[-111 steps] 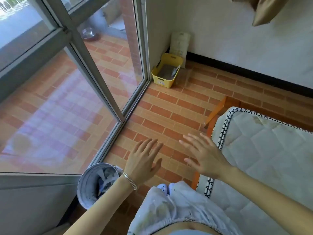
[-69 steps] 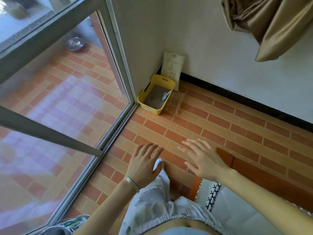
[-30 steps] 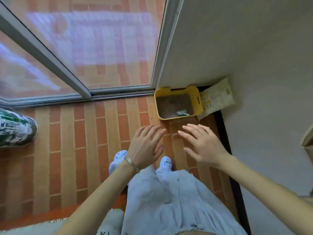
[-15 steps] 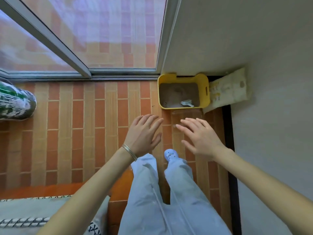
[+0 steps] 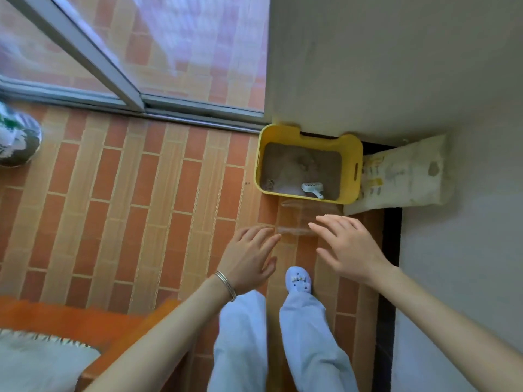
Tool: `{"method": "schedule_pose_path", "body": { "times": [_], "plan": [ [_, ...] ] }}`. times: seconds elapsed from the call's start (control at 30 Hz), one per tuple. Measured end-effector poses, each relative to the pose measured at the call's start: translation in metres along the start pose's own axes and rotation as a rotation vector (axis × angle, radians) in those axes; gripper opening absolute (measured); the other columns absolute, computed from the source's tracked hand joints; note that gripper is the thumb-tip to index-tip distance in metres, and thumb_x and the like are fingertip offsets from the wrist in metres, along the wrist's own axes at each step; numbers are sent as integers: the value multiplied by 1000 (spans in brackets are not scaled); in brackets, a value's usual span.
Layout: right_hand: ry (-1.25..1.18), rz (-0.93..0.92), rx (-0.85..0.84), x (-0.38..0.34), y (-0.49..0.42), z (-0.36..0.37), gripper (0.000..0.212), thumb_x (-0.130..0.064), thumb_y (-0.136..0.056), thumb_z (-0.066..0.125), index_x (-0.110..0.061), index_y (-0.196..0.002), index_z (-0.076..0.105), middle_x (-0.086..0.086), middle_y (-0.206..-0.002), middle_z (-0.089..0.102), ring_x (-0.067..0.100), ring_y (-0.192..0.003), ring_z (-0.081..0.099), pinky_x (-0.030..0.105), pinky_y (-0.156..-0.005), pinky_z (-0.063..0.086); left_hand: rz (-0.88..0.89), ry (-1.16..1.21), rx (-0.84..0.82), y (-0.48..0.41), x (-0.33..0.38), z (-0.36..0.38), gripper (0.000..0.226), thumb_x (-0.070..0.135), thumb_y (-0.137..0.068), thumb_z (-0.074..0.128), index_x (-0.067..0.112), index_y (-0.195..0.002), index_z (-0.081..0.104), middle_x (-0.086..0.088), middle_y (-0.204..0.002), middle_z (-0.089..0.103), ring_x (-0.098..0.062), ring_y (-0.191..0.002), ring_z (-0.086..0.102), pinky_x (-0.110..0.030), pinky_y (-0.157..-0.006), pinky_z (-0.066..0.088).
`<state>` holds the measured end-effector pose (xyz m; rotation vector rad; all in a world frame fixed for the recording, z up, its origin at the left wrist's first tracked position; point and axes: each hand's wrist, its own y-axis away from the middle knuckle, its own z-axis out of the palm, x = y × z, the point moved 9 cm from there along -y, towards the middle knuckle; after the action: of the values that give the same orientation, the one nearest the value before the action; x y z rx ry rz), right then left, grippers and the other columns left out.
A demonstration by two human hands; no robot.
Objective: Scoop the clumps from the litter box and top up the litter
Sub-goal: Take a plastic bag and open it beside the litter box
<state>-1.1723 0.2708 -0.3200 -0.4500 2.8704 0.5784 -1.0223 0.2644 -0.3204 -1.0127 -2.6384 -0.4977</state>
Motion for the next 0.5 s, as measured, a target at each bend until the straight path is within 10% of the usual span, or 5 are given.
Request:
{"method": "schedule_pose_path", "body": {
  "times": [0.5],
  "plan": [
    [14, -1, -33, 114, -105, 307, 50, -36, -87, 51, -19, -134, 46, 3, -137, 49, 22, -128, 42, 40, -104, 33, 183, -119, -71, -106, -78, 318, 48, 41, -81, 56, 15, -121, 59, -5, -121, 62, -24, -114, 56, -36, -94, 46]
  ]
}}
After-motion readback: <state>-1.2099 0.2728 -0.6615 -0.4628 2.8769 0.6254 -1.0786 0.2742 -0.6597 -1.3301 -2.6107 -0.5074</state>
